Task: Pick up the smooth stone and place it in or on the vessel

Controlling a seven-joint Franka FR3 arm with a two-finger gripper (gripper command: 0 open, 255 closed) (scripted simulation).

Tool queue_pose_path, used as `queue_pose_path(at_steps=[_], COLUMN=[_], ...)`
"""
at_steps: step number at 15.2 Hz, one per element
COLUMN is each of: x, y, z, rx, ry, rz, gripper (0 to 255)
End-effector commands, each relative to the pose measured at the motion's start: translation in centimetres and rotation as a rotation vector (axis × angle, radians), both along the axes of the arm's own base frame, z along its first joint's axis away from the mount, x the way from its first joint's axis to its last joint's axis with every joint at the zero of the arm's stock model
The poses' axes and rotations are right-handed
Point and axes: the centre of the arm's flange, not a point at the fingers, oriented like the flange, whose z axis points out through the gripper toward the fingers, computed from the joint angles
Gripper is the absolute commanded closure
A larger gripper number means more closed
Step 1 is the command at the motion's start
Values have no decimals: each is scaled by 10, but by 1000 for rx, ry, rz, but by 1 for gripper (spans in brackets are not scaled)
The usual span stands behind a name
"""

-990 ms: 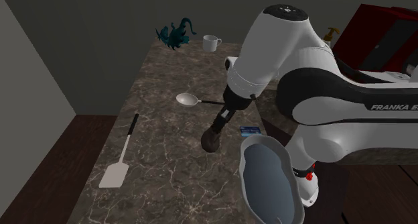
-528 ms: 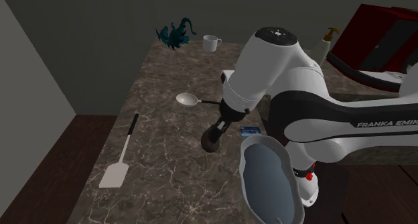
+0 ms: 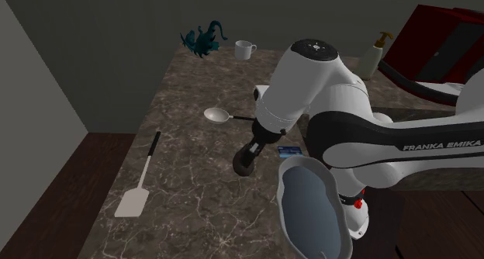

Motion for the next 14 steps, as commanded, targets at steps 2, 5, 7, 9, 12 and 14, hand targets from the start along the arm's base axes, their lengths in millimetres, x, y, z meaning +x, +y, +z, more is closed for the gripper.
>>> queue_pose_path(at_steps=[2, 5, 7, 9, 12, 14], x=[0, 0, -1, -1, 0, 0], y=[0, 0, 0, -1, 0, 0], z=[0, 0, -1, 0, 5, 16], rx=[0, 0, 0, 0, 0, 0], ry=[0, 0, 0, 0, 0, 0], rz=[0, 0, 0, 0, 0, 0], gripper=[255, 255, 255, 255, 255, 255])
